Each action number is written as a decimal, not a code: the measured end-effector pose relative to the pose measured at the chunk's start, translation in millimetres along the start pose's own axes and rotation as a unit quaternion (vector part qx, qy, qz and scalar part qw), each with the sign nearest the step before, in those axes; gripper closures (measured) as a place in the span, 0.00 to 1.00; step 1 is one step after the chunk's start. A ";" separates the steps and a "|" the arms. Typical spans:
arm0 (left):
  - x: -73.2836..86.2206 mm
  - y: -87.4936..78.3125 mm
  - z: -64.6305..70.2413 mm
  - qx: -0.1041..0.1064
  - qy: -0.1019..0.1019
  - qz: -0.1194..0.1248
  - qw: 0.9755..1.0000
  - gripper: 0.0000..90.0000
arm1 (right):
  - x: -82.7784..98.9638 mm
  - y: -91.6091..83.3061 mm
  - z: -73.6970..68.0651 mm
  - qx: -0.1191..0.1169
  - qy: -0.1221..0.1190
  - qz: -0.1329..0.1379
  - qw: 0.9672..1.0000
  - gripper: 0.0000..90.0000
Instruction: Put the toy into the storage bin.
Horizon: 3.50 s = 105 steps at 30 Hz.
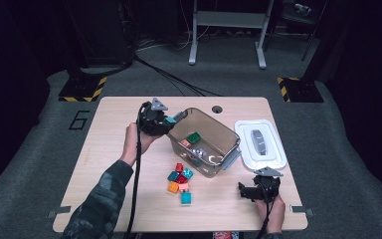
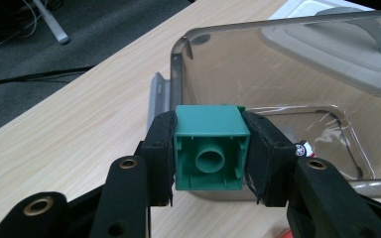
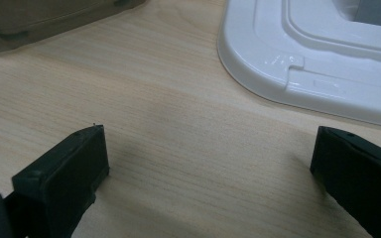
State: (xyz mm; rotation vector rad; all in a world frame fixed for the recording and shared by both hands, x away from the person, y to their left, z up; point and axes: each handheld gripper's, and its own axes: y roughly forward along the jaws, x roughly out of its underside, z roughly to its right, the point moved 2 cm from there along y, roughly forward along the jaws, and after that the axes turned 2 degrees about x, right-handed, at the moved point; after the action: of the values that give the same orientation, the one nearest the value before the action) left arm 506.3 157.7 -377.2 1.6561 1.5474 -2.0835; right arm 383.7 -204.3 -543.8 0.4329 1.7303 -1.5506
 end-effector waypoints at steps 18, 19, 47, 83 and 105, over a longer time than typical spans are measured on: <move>8.6 34.3 15.9 0.018 0.019 -0.038 0.999 0.65 | 0.0 0.0 0.0 0.000 0.000 0.000 1.000 0.01; 8.6 34.3 15.9 0.018 0.019 -0.038 0.999 0.65 | 0.0 0.0 0.0 0.000 0.000 0.000 1.000 0.01; 23.0 -9.0 24.7 0.013 0.004 -0.001 1.000 0.18 | 0.1 -0.2 0.0 0.002 0.000 0.000 1.000 0.01; 122.4 32.8 59.0 0.055 -0.046 -0.092 0.993 0.03 | 0.1 -0.2 0.2 0.003 0.001 0.000 1.000 0.01; 143.7 37.5 39.5 0.017 -0.059 -0.120 0.991 0.05 | 0.1 -0.2 0.2 0.003 0.001 0.000 1.000 0.01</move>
State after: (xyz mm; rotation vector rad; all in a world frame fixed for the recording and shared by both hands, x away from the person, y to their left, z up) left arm 440.3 182.6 -513.8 1.3860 1.7579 -2.2887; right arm 383.6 -204.6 -543.7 0.4377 1.7277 -1.5561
